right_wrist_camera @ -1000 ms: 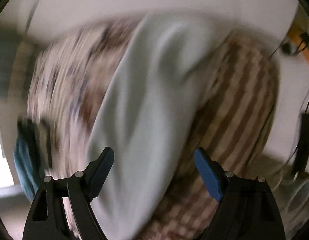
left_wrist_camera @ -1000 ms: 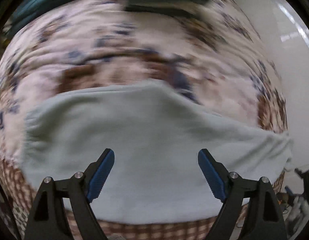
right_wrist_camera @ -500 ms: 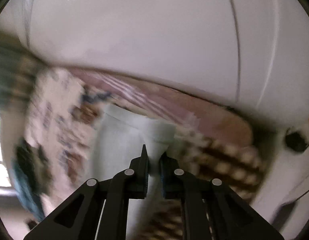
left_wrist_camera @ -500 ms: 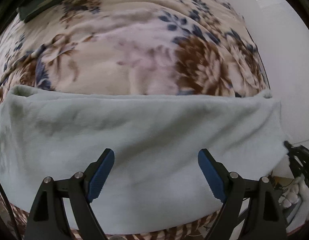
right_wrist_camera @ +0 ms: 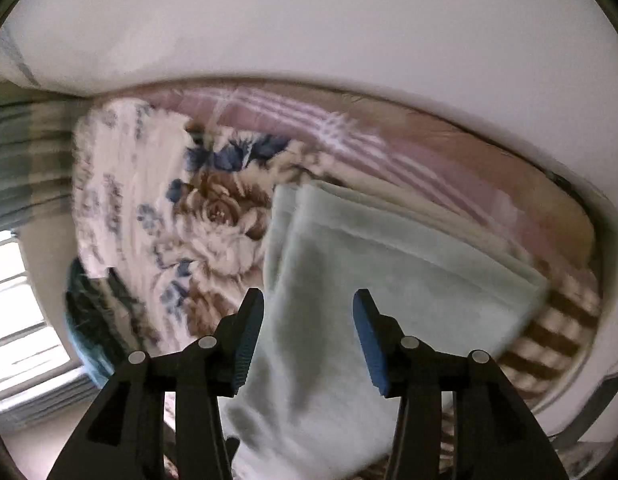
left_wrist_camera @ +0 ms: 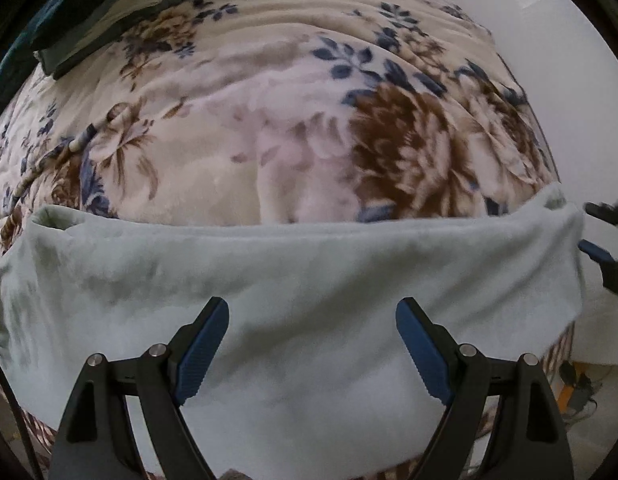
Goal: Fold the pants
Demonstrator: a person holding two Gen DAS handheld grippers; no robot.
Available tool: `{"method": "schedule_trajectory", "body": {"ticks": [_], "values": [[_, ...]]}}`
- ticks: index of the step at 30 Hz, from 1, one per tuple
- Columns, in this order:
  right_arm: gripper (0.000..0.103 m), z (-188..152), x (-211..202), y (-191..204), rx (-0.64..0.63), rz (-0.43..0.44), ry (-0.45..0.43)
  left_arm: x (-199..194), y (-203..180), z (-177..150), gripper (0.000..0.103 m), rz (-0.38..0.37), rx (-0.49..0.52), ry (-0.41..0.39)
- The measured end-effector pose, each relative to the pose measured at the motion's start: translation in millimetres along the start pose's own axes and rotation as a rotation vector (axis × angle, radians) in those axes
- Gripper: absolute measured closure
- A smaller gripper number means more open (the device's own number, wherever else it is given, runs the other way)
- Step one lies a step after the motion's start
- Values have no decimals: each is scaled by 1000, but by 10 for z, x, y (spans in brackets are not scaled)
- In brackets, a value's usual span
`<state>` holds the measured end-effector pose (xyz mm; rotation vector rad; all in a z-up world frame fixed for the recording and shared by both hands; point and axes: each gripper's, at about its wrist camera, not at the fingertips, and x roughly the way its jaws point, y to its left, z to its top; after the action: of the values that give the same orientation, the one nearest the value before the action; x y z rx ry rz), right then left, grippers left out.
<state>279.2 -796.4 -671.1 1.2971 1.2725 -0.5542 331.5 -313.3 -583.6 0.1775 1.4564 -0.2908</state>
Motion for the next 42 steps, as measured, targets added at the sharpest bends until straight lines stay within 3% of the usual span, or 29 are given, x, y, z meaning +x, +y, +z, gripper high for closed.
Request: {"method": "schedule_trajectory", "body": {"ticks": [2,4,5,11,16,19,20,21,23,25,27,30,33,35,36,37,39,42], "values": [[54,74,253,83,-31,-144,34,56,48,27,18,8,-15,6],[82,87,336,142,-37,-189,11,86,143,41,18,7,-42,7],[89,70,313,188,-51,-193,-8,86,174,40,18,7,-48,7],[92,-219,-118,653,-205,-166,-161,120,424,-12,18,3,-106,11],[92,-226,-145,936,-326,-206,-201,193,519,-85,18,-2,-136,32],[82,-36,264,952,-397,-318,-71,207,521,-103,18,-3,-136,41],[76,47,351,820,-345,-300,-7,203,515,-110,18,-5,-135,43],[67,80,302,724,-302,-262,1,196,509,-112,18,-10,-132,44],[49,80,-45,540,-250,-201,-71,167,493,-115,18,-23,-123,43],[44,-13,-446,378,-237,-186,-177,145,483,-121,18,-35,-113,45],[32,-158,-802,116,-201,-184,-264,147,426,-127,18,-42,-96,49],[32,-290,-891,-383,-101,-113,-243,186,343,-118,18,-48,-79,56],[33,-335,-614,-732,-23,-126,-183,207,286,-127,18,-46,-65,68],[41,-362,-466,-887,34,15,-163,216,234,-129,18,-40,-44,70],[43,-370,-394,-893,29,48,-158,210,220,-135,18,-34,-35,68],[44,-369,-301,-879,16,11,-147,214,183,-141,18,-28,-23,66],[95,-434,-133,-871,15,-54,-148,225,154,-144,18,-19,-8,71],[95,-555,-286,-809,10,-58,-225,256,91,-136,18,-15,8,76]]}}
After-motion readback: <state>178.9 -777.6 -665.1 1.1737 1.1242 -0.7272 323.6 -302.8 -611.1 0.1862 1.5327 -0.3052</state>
